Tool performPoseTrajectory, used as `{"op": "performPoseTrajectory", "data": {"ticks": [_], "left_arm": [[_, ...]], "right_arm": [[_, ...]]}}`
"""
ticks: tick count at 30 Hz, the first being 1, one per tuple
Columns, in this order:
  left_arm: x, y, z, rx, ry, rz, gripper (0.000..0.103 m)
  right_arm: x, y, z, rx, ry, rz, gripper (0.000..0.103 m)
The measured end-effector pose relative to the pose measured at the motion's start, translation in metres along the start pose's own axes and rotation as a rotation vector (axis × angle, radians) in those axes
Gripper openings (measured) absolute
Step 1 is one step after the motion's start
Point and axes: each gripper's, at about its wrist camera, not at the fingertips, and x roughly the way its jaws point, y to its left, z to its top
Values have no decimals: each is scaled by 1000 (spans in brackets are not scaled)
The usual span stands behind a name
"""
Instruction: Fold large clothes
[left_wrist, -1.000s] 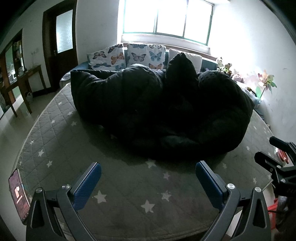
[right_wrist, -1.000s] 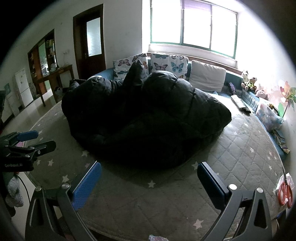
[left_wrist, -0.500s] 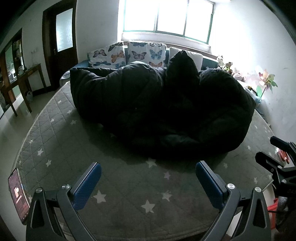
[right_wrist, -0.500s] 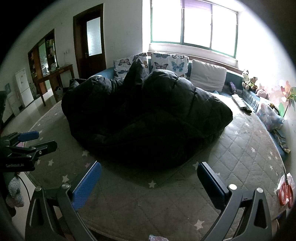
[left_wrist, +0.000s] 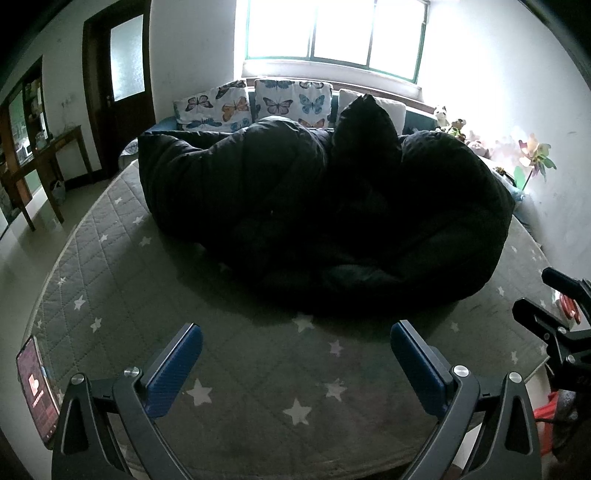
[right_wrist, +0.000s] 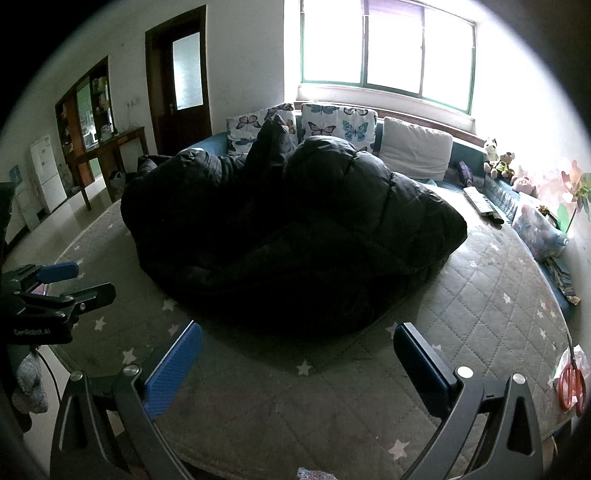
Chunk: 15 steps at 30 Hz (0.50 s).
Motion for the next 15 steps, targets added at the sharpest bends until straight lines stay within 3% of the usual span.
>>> {"op": "performPoseTrajectory", "data": {"ticks": [15], "left_arm": [[5,0,2,4,7,0,103]], "right_arm": [[9,0,0,4,7,0,103]]}}
